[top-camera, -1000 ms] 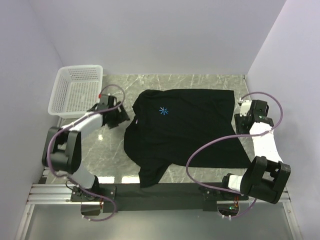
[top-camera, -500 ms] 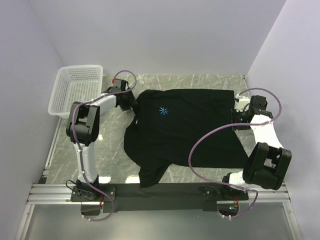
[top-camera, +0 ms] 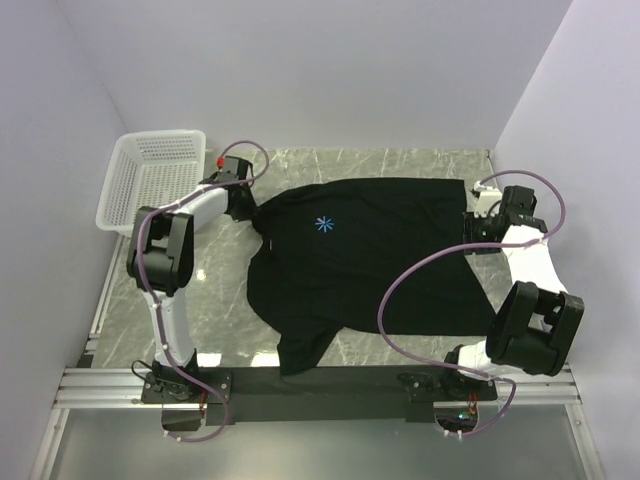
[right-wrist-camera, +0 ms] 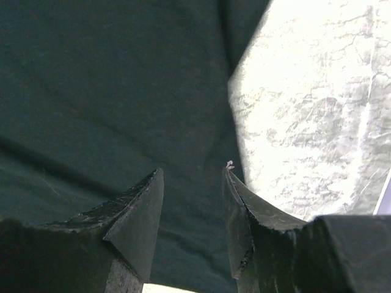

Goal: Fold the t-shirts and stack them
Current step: Flatten the tshirt out

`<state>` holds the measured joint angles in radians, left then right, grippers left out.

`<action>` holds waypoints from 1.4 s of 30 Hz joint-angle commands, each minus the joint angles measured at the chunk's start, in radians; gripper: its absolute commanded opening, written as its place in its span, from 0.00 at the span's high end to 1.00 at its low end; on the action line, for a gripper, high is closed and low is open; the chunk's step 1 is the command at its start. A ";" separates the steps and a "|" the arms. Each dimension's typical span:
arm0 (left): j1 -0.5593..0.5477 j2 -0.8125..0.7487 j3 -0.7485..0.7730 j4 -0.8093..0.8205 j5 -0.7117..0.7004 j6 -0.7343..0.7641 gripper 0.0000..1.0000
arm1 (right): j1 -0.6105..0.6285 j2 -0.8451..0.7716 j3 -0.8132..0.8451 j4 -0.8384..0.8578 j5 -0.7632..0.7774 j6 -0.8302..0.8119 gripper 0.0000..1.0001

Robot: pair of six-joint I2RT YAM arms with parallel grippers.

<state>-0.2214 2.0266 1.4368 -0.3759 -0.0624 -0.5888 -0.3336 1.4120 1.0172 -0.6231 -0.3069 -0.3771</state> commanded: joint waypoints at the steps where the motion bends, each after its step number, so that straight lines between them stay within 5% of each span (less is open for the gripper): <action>1: 0.017 -0.127 -0.028 -0.089 -0.128 0.049 0.99 | 0.002 0.025 0.055 0.040 -0.021 0.026 0.50; 11: 0.020 -0.180 -0.081 -0.149 -0.186 0.069 0.99 | 0.034 0.085 0.093 0.039 -0.043 0.006 0.50; 19: 0.019 -0.321 -0.260 -0.220 0.175 0.167 0.99 | 0.168 0.191 0.248 -0.067 -0.193 -0.153 0.49; 21: 0.019 -0.333 -0.288 -0.241 0.205 0.164 0.89 | 0.224 0.229 0.303 -0.125 -0.239 -0.216 0.49; 25: 0.030 -0.396 -0.305 -0.270 0.139 0.117 0.44 | 0.375 0.252 0.374 -0.174 -0.403 -0.476 0.48; 31: 0.109 -0.508 -0.221 -0.147 0.136 0.075 0.22 | 0.449 0.332 0.521 -0.185 -0.528 -0.606 0.47; 36: 0.160 -0.289 -0.070 -0.069 0.349 0.061 0.29 | 0.507 0.390 0.604 -0.142 -0.552 -0.510 0.47; 42: 0.160 -0.044 0.157 -0.123 0.435 0.095 0.40 | 0.508 0.340 0.532 -0.026 -0.531 -0.323 0.47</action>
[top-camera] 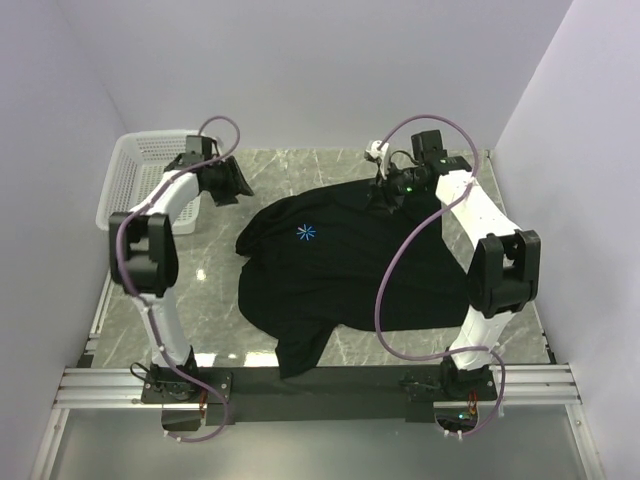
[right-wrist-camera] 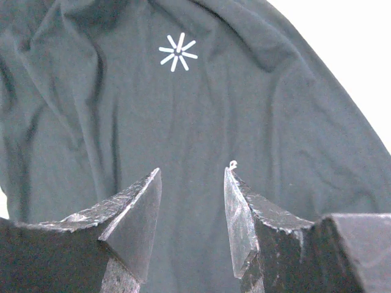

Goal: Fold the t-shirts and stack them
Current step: Flatten the tshirt out

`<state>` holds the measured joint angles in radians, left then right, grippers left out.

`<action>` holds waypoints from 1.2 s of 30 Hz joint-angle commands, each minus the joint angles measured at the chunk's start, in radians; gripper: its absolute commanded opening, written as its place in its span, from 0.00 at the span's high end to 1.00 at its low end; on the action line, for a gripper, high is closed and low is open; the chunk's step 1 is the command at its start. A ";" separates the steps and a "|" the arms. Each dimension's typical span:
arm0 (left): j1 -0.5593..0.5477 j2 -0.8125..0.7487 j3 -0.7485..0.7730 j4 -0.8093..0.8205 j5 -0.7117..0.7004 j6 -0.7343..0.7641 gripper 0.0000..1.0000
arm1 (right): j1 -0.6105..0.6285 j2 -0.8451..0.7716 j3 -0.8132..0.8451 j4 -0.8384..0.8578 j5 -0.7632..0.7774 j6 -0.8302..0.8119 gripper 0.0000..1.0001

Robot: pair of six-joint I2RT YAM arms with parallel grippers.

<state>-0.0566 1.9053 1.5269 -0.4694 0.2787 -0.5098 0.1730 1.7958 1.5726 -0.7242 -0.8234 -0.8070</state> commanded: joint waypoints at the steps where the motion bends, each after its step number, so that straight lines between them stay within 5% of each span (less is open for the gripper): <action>1: -0.005 0.095 0.096 -0.038 0.097 0.017 0.41 | 0.000 -0.061 -0.040 0.088 -0.005 0.132 0.47; 9: -0.012 0.210 0.139 -0.089 0.100 0.056 0.47 | -0.027 -0.151 -0.207 0.173 0.055 0.298 0.47; 18: -0.052 0.288 0.151 -0.133 0.056 0.099 0.51 | -0.099 -0.216 -0.244 0.166 0.063 0.305 0.47; 22: -0.055 0.304 0.162 -0.138 0.036 0.109 0.69 | -0.122 -0.231 -0.249 0.166 0.056 0.310 0.47; 23: -0.057 0.302 0.164 -0.137 0.037 0.111 0.76 | -0.128 -0.233 -0.252 0.166 0.058 0.313 0.47; 24: -0.057 0.293 0.164 -0.133 0.037 0.111 0.96 | -0.135 -0.234 -0.253 0.169 0.056 0.315 0.47; 25: -0.055 0.284 0.164 -0.118 0.034 0.108 0.99 | -0.135 -0.237 -0.255 0.170 0.058 0.318 0.47; 36: -0.023 0.017 0.101 0.046 -0.154 0.096 1.00 | -0.167 -0.271 -0.283 0.187 0.063 0.335 0.47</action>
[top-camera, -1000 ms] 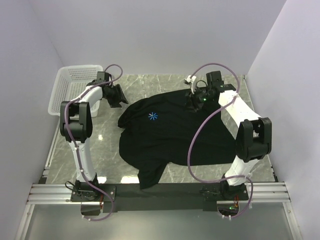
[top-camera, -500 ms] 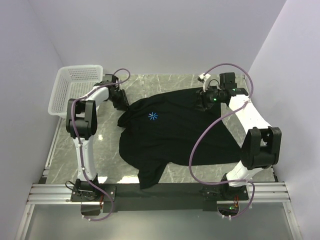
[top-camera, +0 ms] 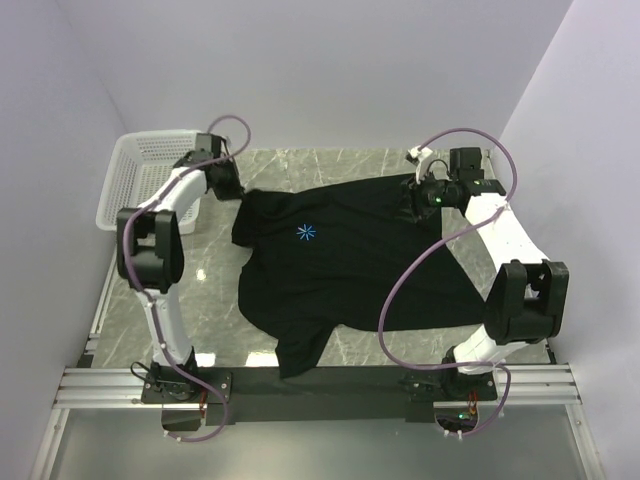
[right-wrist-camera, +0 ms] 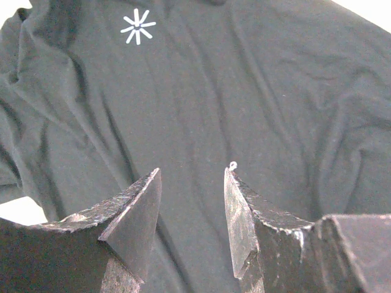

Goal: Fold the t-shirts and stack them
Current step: Flatten the tshirt out

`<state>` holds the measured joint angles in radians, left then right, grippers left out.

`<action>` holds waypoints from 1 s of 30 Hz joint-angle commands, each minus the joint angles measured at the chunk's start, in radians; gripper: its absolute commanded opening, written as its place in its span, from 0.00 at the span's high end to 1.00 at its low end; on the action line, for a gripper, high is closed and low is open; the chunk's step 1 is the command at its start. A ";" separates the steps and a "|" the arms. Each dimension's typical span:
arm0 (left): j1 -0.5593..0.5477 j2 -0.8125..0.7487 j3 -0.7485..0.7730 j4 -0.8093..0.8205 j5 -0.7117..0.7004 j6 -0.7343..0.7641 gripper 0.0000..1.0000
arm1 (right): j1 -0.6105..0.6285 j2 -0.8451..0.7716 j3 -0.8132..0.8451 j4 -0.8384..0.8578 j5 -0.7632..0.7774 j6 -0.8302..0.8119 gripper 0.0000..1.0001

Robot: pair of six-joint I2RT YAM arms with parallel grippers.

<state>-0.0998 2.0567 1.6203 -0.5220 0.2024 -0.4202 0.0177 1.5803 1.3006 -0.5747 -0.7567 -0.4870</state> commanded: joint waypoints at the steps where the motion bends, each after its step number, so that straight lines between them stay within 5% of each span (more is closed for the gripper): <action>1: 0.022 -0.144 0.007 0.103 -0.093 0.008 0.99 | -0.013 -0.060 -0.012 0.041 -0.003 0.014 0.47; 14: 0.031 -0.069 0.075 0.042 -0.199 0.032 0.99 | -0.050 -0.060 -0.037 0.058 0.054 0.028 0.47; 23: 0.040 0.015 0.114 -0.004 -0.301 0.011 0.99 | -0.087 0.035 0.064 0.110 0.250 0.090 0.47; 26: 0.041 0.058 0.157 -0.010 -0.284 0.018 0.84 | -0.091 0.092 0.132 0.088 0.260 0.076 0.47; 27: 0.041 0.063 0.165 -0.010 -0.278 0.018 0.69 | -0.091 0.118 0.147 0.084 0.264 0.071 0.47; 30: 0.041 0.065 0.185 0.008 -0.268 0.029 0.48 | -0.093 0.156 0.195 0.076 0.263 0.061 0.47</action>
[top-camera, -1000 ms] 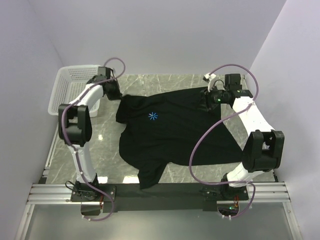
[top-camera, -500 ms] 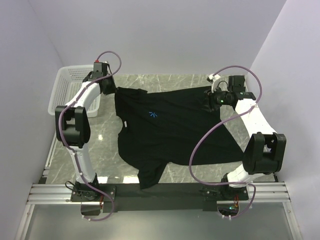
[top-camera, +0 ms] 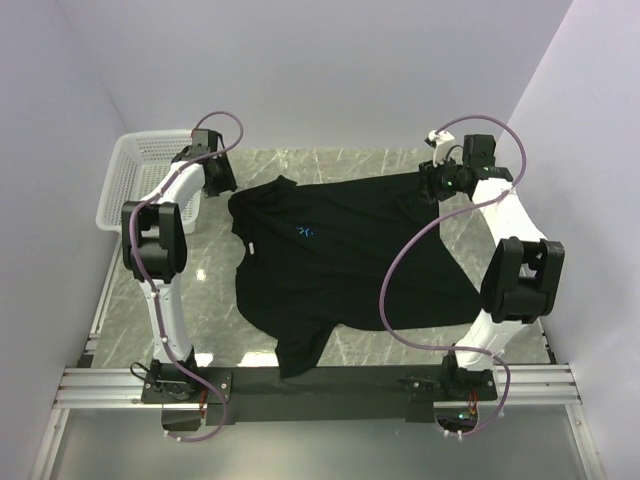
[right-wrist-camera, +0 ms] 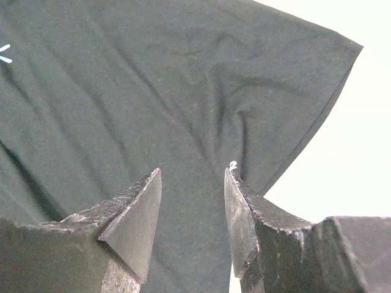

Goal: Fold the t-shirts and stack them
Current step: Flatten the tshirt out

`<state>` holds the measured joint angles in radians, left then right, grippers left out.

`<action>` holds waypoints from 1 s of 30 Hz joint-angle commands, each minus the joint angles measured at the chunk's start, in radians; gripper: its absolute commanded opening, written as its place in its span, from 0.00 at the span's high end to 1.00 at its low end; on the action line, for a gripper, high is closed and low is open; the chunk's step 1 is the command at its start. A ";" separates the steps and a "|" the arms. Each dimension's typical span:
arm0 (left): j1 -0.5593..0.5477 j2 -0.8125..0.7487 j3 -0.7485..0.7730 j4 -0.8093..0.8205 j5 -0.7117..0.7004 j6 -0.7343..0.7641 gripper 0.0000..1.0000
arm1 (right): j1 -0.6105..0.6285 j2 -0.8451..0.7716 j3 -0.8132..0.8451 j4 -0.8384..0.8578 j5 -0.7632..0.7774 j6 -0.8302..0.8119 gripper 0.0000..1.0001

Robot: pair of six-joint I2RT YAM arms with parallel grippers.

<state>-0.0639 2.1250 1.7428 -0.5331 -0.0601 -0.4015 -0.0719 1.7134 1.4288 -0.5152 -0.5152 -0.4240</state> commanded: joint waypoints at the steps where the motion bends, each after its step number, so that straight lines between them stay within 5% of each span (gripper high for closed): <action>1: 0.006 -0.005 0.067 0.033 -0.004 0.013 0.45 | -0.003 0.031 0.082 0.017 0.018 -0.001 0.47; 9: 0.015 0.101 0.219 -0.079 0.081 0.038 0.39 | -0.005 0.078 0.125 0.026 -0.002 0.014 0.47; 21: 0.019 0.148 0.195 -0.194 0.158 -0.030 0.41 | -0.012 0.080 0.104 0.035 -0.009 0.033 0.47; 30: 0.019 0.177 0.190 -0.214 0.213 -0.074 0.53 | -0.014 0.060 0.071 0.047 -0.013 0.042 0.47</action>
<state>-0.0490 2.3016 1.9339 -0.7403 0.1146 -0.4488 -0.0776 1.7920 1.5021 -0.5076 -0.5163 -0.3901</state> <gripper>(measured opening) 0.481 0.527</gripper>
